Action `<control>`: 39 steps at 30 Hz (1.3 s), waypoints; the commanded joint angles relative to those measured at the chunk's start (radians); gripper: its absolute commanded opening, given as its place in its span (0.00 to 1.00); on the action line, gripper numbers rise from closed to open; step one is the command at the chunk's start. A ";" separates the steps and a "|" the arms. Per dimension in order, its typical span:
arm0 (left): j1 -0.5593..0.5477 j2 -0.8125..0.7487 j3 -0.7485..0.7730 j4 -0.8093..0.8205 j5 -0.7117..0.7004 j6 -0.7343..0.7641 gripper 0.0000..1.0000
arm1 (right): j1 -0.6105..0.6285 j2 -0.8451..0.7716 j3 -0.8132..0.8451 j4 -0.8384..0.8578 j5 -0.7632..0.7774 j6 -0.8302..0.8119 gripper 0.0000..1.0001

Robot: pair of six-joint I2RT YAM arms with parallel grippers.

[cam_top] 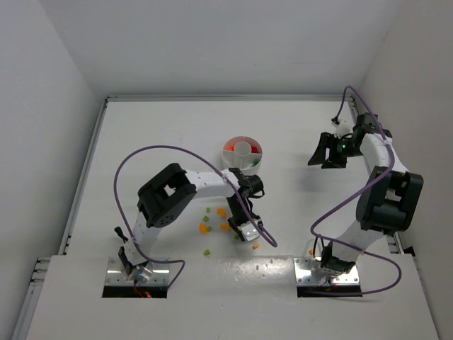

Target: Sort the legos into containers by color

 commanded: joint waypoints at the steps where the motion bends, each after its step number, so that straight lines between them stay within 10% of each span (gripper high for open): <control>1: 0.014 -0.034 -0.023 0.011 -0.011 -0.003 0.41 | -0.002 -0.004 0.030 0.008 -0.003 -0.004 0.65; 11: 0.109 -0.155 0.162 0.021 0.136 -0.317 0.41 | -0.002 -0.004 0.030 0.008 -0.003 -0.004 0.65; 22: 0.292 -0.180 0.197 0.558 0.040 -1.205 0.35 | -0.002 0.026 0.057 -0.001 -0.003 -0.013 0.65; 39: 0.379 -0.085 0.273 0.600 -0.072 -1.304 0.40 | -0.002 0.026 0.066 -0.010 0.006 -0.013 0.65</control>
